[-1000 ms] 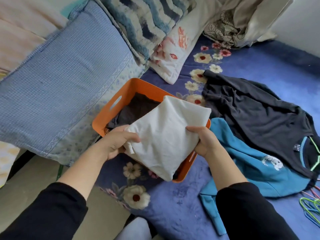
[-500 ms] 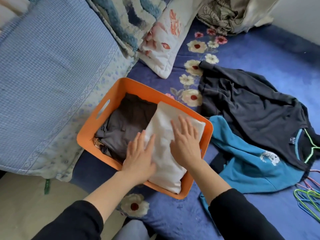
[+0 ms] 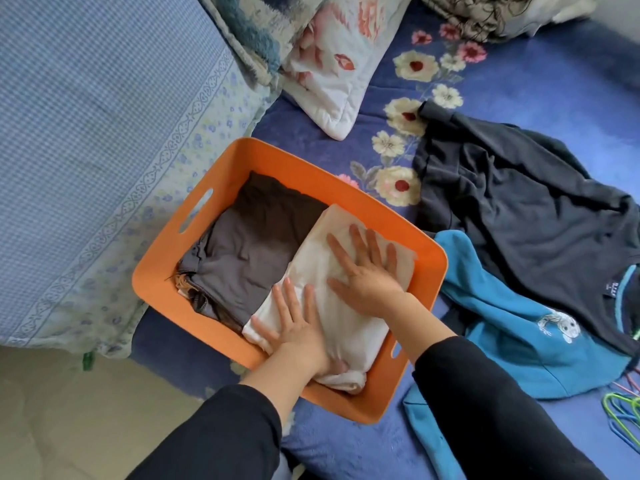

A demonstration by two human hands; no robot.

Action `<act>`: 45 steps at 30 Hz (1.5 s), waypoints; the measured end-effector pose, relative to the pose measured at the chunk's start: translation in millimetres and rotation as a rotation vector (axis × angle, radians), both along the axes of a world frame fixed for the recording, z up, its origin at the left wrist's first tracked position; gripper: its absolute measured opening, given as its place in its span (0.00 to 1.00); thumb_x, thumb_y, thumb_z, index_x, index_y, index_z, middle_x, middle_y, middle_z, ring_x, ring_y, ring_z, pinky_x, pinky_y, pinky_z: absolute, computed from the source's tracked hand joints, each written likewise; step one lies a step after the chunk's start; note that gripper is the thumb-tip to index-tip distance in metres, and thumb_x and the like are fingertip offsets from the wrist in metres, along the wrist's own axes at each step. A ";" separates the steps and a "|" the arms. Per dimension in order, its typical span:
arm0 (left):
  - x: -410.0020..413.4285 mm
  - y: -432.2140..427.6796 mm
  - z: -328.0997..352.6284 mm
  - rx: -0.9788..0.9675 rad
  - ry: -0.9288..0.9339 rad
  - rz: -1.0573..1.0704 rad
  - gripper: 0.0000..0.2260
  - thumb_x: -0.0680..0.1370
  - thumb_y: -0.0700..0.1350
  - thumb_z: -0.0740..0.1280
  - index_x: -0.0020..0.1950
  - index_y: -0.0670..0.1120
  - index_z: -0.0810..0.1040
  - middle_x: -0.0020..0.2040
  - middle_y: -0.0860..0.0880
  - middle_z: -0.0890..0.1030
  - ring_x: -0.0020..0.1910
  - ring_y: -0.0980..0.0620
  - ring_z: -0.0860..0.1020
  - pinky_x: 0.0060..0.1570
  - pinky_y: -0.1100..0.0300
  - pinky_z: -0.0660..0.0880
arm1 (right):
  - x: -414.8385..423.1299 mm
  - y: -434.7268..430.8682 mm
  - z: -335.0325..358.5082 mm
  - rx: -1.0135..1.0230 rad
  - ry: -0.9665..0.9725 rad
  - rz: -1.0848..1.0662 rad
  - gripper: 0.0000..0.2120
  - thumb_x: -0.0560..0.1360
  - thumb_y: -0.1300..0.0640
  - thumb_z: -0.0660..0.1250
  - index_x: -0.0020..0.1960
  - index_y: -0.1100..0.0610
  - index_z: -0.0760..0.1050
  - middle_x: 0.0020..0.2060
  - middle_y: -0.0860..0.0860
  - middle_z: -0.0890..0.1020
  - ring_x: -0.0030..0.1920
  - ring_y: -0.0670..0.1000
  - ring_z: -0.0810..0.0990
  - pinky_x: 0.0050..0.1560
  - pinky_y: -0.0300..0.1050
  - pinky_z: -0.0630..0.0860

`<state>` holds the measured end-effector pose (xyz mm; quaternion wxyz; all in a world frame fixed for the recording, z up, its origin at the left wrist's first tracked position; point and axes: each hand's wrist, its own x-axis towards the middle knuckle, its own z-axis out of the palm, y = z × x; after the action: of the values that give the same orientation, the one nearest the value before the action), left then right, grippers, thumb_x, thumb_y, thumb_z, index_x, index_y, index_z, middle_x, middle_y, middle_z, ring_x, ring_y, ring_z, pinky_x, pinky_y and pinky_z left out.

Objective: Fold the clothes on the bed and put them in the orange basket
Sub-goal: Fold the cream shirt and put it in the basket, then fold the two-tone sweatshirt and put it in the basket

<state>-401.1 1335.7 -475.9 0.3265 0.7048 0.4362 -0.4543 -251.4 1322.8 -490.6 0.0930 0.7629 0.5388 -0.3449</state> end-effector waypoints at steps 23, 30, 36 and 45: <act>-12.7 3.8 19.3 0.200 -0.250 0.091 0.44 0.73 0.61 0.67 0.79 0.49 0.45 0.78 0.44 0.42 0.77 0.42 0.41 0.69 0.34 0.53 | 9.5 -55.3 56.8 0.132 -0.284 0.191 0.28 0.75 0.53 0.64 0.72 0.56 0.61 0.68 0.56 0.68 0.69 0.58 0.65 0.61 0.55 0.67; 59.9 -64.1 60.3 0.533 -0.891 0.226 0.21 0.73 0.38 0.64 0.66 0.41 0.71 0.66 0.42 0.71 0.66 0.42 0.67 0.65 0.51 0.64 | 56.5 -173.5 97.8 0.384 -0.257 -0.043 0.22 0.73 0.55 0.65 0.66 0.60 0.71 0.59 0.55 0.78 0.60 0.59 0.75 0.54 0.52 0.72; 151.0 -206.1 55.9 0.429 -0.856 -0.052 0.17 0.74 0.41 0.63 0.62 0.43 0.74 0.67 0.45 0.70 0.68 0.45 0.65 0.66 0.51 0.65 | 119.8 -337.9 96.5 0.178 -0.238 -0.299 0.24 0.78 0.49 0.60 0.70 0.57 0.64 0.63 0.53 0.73 0.64 0.56 0.69 0.59 0.50 0.69; 265.1 -406.8 8.8 0.197 -0.666 -0.217 0.18 0.77 0.44 0.61 0.66 0.47 0.69 0.68 0.50 0.67 0.70 0.49 0.62 0.63 0.56 0.65 | 229.1 -556.5 56.8 -0.093 -0.214 -0.530 0.24 0.78 0.46 0.59 0.70 0.56 0.62 0.66 0.53 0.71 0.67 0.55 0.67 0.64 0.50 0.68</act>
<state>-136.0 928.9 -467.1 0.3312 0.8844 0.2701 -0.1877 -22.3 766.3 -433.8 0.0907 0.9041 0.2914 -0.2989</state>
